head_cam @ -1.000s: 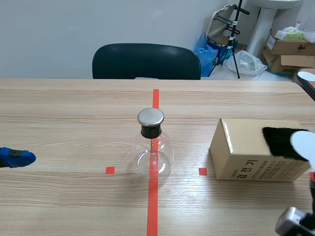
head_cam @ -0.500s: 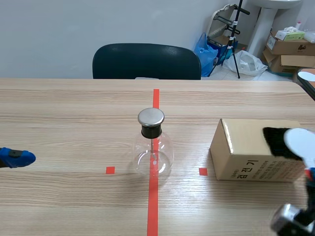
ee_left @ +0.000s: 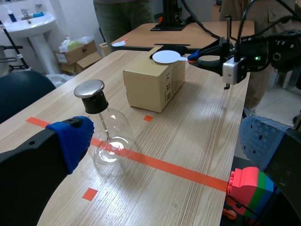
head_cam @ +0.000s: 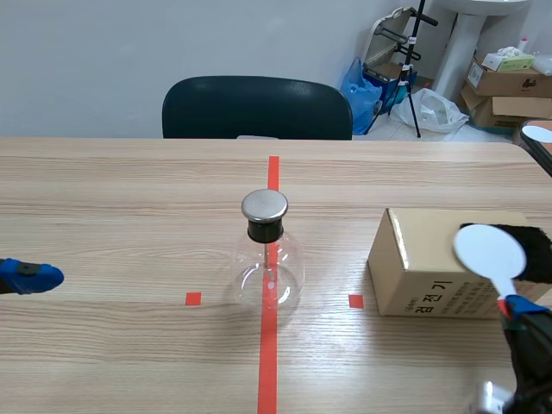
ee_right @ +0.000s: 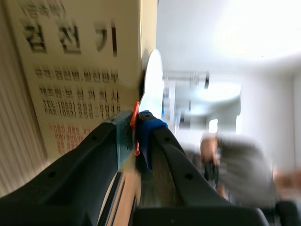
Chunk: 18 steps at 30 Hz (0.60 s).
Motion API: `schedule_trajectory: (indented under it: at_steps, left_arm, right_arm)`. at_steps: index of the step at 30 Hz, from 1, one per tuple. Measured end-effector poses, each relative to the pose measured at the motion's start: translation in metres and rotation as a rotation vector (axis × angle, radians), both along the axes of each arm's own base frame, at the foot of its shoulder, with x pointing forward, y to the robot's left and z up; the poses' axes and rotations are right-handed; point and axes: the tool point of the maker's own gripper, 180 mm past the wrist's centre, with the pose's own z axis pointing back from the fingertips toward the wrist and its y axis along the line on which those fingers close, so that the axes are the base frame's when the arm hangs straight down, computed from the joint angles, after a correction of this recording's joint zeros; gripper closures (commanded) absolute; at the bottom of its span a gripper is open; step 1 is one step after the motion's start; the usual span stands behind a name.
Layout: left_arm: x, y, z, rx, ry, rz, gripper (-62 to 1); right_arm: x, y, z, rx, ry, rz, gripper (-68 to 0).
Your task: Do the electroscope experiment
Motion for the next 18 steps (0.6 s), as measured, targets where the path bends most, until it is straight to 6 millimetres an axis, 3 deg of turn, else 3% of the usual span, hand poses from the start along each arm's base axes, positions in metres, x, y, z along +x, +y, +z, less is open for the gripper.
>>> schedule_trajectory:
  at_steps: [2, 5, 6, 9, 10, 13, 14, 16, 17, 18]
  left_arm:
    - [0.0, 0.0, 0.0, 0.001, 0.0, 0.0, -62.3]
    - [0.0, 0.0, 0.0, 0.001, 0.0, 0.0, -62.3]
    - [0.0, 0.0, 0.0, 0.001, 0.0, 0.0, -62.3]
    - [0.0, 0.0, 0.0, 0.001, 0.0, 0.0, -62.3]
    - [0.0, 0.0, 0.0, 0.002, 0.001, -0.001, -62.3]
    - [0.0, 0.0, 0.0, 0.001, 0.0, 0.0, -62.3]
    - [0.0, 0.0, 0.0, 0.001, 0.001, 0.0, -62.3]
    - [0.0, 0.0, -0.001, 0.004, 0.001, 0.0, -62.3]
    - [0.0, 0.0, -0.001, 0.004, 0.002, 0.0, -62.3]
    - [0.0, 0.0, -0.001, 0.004, 0.002, 0.0, -62.3]
  right_arm:
    - [0.0, -0.021, 0.0, 0.002, -0.003, -0.127, -0.9]
    - [-0.01, 0.021, 0.0, -0.021, 0.015, 0.186, -0.9]
    - [-0.011, 0.025, -0.001, -0.02, 0.017, 0.203, -0.9]
    - [-0.001, -0.015, 0.0, 0.015, -0.004, -0.092, -0.9]
    - [-0.001, -0.019, 0.001, 0.007, -0.003, -0.094, -0.9]
    - [-0.01, 0.021, 0.001, -0.023, 0.012, 0.195, -0.9]
    - [-0.008, 0.019, 0.0, -0.016, 0.011, 0.162, -0.9]
    - [-0.001, -0.014, 0.001, 0.012, -0.006, -0.077, -0.9]
    - [0.0, -0.024, 0.001, 0.009, -0.006, -0.133, -0.9]
    - [-0.001, -0.022, 0.002, -0.002, -0.004, -0.1, -0.9]
